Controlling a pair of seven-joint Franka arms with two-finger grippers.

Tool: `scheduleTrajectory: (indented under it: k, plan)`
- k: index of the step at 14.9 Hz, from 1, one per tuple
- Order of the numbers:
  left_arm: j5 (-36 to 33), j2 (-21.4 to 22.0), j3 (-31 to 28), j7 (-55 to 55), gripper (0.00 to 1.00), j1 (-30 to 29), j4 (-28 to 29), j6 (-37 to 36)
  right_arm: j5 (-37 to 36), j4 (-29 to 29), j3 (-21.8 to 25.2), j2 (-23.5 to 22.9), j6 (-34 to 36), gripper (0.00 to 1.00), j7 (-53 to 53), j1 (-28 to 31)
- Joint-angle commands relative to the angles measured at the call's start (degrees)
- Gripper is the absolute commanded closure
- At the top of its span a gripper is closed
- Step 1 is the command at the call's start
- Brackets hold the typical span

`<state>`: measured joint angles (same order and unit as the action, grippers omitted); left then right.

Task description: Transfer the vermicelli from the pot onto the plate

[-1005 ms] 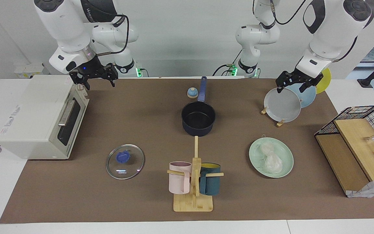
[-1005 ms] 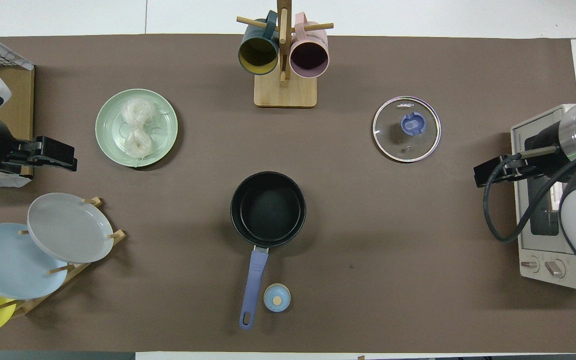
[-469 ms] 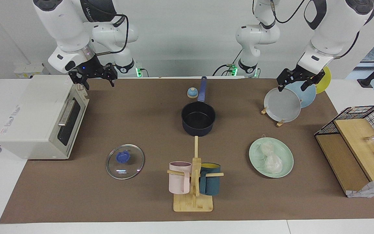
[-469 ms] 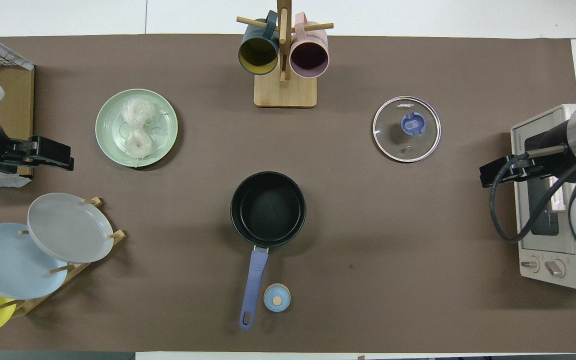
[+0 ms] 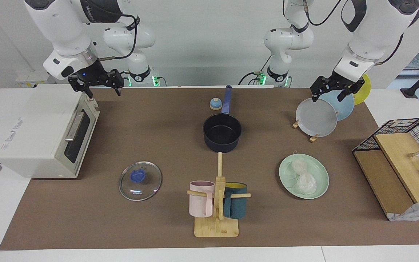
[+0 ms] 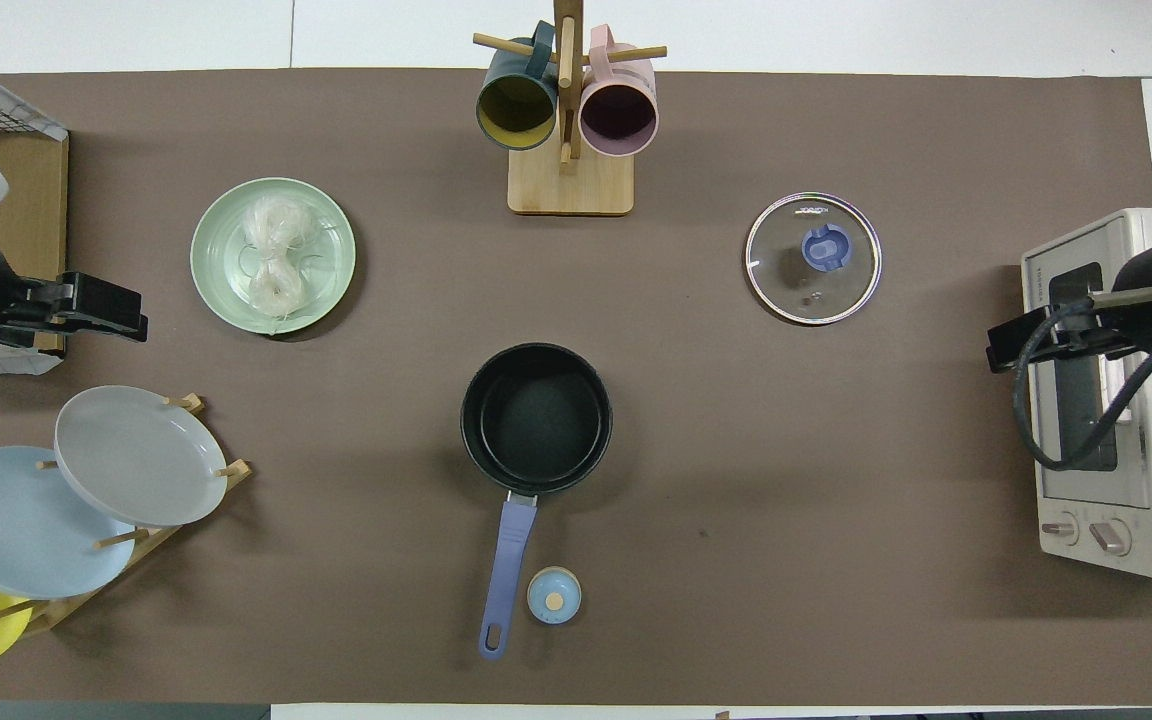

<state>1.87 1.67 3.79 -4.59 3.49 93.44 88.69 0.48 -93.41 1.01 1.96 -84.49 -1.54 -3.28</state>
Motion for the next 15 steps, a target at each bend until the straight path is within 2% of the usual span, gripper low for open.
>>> scheduleTrajectory:
  k: [1, 7, 15]
  plan:
    - [-0.56, 0.79, -0.01, -0.86, 0.00, 0.55, 0.08, -0.88, -0.48, -0.28, 3.01, 0.51, 0.21, 0.00, -0.39, 0.21]
    - [-0.56, 0.79, -0.01, -0.60, 0.00, 0.46, 0.07, -0.80, -0.22, -0.28, 4.09, 0.33, -3.13, 0.00, -1.09, 0.12]
    - [-0.56, 0.79, -0.01, -0.51, 0.00, 0.29, 0.07, -0.80, -2.23, -0.28, 3.47, 0.33, -3.49, 0.00, -4.17, 0.03]
